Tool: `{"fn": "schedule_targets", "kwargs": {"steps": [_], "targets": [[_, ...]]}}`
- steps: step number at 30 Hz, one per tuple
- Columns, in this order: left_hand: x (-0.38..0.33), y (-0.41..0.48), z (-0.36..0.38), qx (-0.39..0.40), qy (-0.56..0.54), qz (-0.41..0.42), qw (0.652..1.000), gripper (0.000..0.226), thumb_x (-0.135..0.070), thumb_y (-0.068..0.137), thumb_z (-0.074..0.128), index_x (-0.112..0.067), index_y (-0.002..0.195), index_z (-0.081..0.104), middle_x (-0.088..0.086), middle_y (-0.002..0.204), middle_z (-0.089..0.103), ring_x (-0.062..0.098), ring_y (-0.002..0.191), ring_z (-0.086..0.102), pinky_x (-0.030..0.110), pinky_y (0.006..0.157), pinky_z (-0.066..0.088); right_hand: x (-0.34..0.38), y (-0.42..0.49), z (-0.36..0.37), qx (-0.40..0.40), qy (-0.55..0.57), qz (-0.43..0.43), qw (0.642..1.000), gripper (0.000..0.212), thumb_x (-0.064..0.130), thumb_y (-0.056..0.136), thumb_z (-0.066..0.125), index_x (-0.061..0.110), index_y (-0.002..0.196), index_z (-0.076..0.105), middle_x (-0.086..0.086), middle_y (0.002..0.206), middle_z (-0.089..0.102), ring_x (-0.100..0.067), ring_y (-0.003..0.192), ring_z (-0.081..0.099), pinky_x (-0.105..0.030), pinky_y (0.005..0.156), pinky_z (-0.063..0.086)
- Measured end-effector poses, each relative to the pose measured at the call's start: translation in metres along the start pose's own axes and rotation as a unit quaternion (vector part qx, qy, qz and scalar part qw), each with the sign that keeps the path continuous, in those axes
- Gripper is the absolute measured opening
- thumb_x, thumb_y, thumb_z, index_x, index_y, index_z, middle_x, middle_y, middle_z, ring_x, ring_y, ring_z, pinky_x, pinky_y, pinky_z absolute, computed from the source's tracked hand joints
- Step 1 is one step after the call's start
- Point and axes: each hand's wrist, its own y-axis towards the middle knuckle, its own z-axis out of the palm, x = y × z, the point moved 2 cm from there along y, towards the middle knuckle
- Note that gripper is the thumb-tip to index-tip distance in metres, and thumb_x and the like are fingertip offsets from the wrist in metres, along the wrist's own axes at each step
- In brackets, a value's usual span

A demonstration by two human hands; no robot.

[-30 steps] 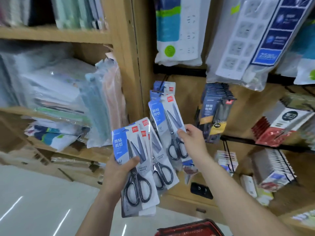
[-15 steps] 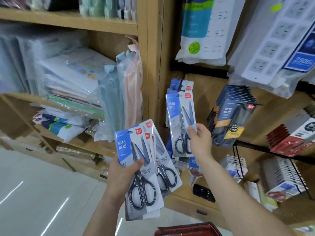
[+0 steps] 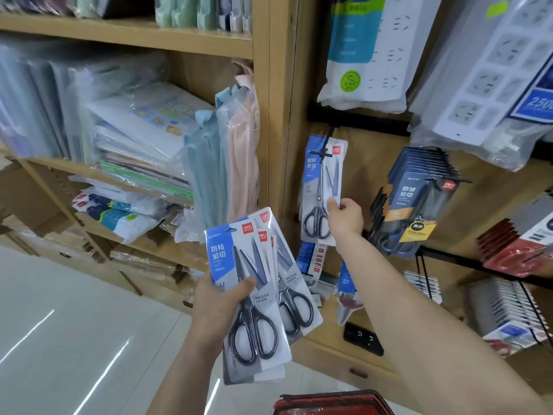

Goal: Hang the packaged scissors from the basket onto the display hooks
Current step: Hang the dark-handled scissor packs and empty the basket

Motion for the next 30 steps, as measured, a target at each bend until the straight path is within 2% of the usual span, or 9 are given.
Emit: {"fn": "schedule_targets", "kwargs": {"steps": [1, 4, 8, 9, 14, 18, 21, 24, 30], "targets": [[0.000, 0.000, 0.001, -0.002, 0.002, 0.002, 1.000, 0.028, 0.006, 0.086, 0.075, -0.013, 0.107, 0.071, 0.001, 0.091, 0.081, 0.018, 0.076, 0.079, 0.023, 0.057, 0.058, 0.000, 0.000, 0.000, -0.003, -0.014, 0.016, 1.000, 0.021, 0.036, 0.103, 0.059, 0.015, 0.098, 0.058, -0.002, 0.093, 0.059, -0.023, 0.087, 0.054, -0.033, 0.072, 0.044], [0.002, 0.002, 0.005, 0.001, 0.006, 0.005, 1.000, 0.028, 0.004, 0.086, 0.076, -0.011, 0.110, 0.070, 0.004, 0.094, 0.081, 0.020, 0.078, 0.079, 0.028, 0.060, 0.059, -0.009, -0.025, -0.012, -0.017, -0.053, -0.015, 0.998, 0.044, 0.041, 0.098, 0.066, 0.016, 0.132, 0.055, -0.002, 0.125, 0.061, -0.022, 0.111, 0.059, -0.037, 0.094, 0.048], [0.005, 0.007, 0.016, 0.011, 0.004, 0.002, 1.000, 0.026, 0.001, 0.087, 0.077, -0.011, 0.108, 0.072, 0.006, 0.094, 0.081, 0.023, 0.080, 0.079, 0.032, 0.064, 0.059, -0.029, -0.096, -0.018, 0.260, 0.006, -0.028, 0.965, 0.019, 0.037, 0.103, 0.060, 0.024, 0.114, 0.067, 0.005, 0.114, 0.072, -0.011, 0.105, 0.067, -0.029, 0.089, 0.051], [0.005, 0.007, 0.019, 0.015, 0.002, 0.002, 1.000, 0.026, 0.002, 0.086, 0.077, -0.012, 0.108, 0.072, 0.006, 0.095, 0.081, 0.025, 0.082, 0.079, 0.033, 0.067, 0.059, -0.034, -0.107, -0.019, 0.289, -0.002, -0.041, 0.956, 0.017, 0.035, 0.102, 0.061, 0.025, 0.114, 0.068, 0.007, 0.111, 0.074, -0.010, 0.105, 0.069, -0.032, 0.092, 0.054], [0.008, 0.002, 0.031, 0.032, -0.004, -0.001, 0.999, 0.026, 0.003, 0.087, 0.075, -0.013, 0.107, 0.073, 0.006, 0.095, 0.081, 0.026, 0.085, 0.078, 0.038, 0.073, 0.060, -0.046, -0.111, -0.030, 0.219, 0.052, -0.039, 0.974, 0.016, 0.011, 0.099, 0.065, 0.022, 0.106, 0.074, 0.000, 0.097, 0.080, -0.023, 0.094, 0.075, -0.051, 0.092, 0.059], [0.011, 0.005, 0.026, 0.006, -0.019, -0.018, 1.000, 0.024, 0.003, 0.088, 0.073, -0.010, 0.108, 0.071, 0.011, 0.095, 0.080, 0.031, 0.083, 0.077, 0.041, 0.075, 0.061, -0.045, -0.105, -0.042, 0.157, 0.115, -0.017, 0.981, 0.012, 0.010, 0.100, 0.064, 0.019, 0.103, 0.072, -0.002, 0.091, 0.079, -0.025, 0.089, 0.075, -0.042, 0.084, 0.059], [0.010, 0.005, 0.018, -0.014, -0.017, -0.021, 1.000, 0.019, 0.004, 0.089, 0.072, -0.006, 0.104, 0.070, 0.015, 0.093, 0.079, 0.029, 0.077, 0.072, 0.039, 0.072, 0.059, -0.042, -0.093, -0.052, 0.106, 0.112, -0.048, 0.987, 0.011, 0.014, 0.100, 0.064, 0.023, 0.099, 0.070, -0.008, 0.093, 0.077, -0.034, 0.093, 0.072, -0.050, 0.088, 0.057], [0.009, 0.004, 0.011, -0.022, -0.016, -0.014, 1.000, 0.017, 0.004, 0.089, 0.072, -0.007, 0.102, 0.070, 0.011, 0.088, 0.078, 0.029, 0.078, 0.072, 0.037, 0.068, 0.060, -0.032, -0.082, -0.055, 0.078, 0.101, -0.078, 0.989, 0.016, 0.012, 0.101, 0.063, 0.027, 0.096, 0.067, -0.010, 0.090, 0.077, -0.038, 0.092, 0.070, -0.045, 0.082, 0.056], [0.009, 0.007, 0.003, -0.031, -0.033, -0.018, 0.999, 0.024, 0.006, 0.089, 0.071, -0.009, 0.107, 0.069, 0.016, 0.098, 0.079, 0.036, 0.088, 0.075, 0.046, 0.080, 0.061, -0.013, -0.053, -0.043, 0.043, 0.094, -0.098, 0.990, 0.020, 0.013, 0.100, 0.063, 0.032, 0.095, 0.064, 0.007, 0.084, 0.077, -0.018, 0.084, 0.072, -0.039, 0.082, 0.056]]}}
